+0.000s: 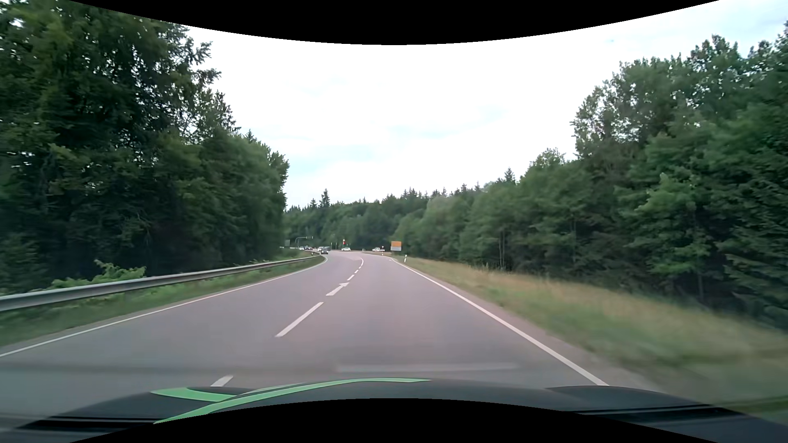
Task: Follow the waypoints while adhering to traffic rules and regulations
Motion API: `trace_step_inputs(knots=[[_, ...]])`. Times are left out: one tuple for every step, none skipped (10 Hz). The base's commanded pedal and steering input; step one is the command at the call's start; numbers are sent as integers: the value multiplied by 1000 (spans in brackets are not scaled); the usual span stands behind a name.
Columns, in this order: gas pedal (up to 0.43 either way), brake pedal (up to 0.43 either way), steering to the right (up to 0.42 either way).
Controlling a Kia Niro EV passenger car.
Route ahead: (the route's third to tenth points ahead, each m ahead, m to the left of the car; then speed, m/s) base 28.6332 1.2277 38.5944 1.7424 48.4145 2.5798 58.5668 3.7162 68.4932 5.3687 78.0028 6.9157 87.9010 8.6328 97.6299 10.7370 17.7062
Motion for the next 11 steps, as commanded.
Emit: trace_step_inputs(knots=[[0, 171, -9], [0, 177, -9], [0, 189, -7], [0, 189, -6], [0, 189, -4], [0, 189, -3], [0, 189, -3], [0, 189, -4], [0, 195, -3], [0, 195, -3], [0, 195, -4]])
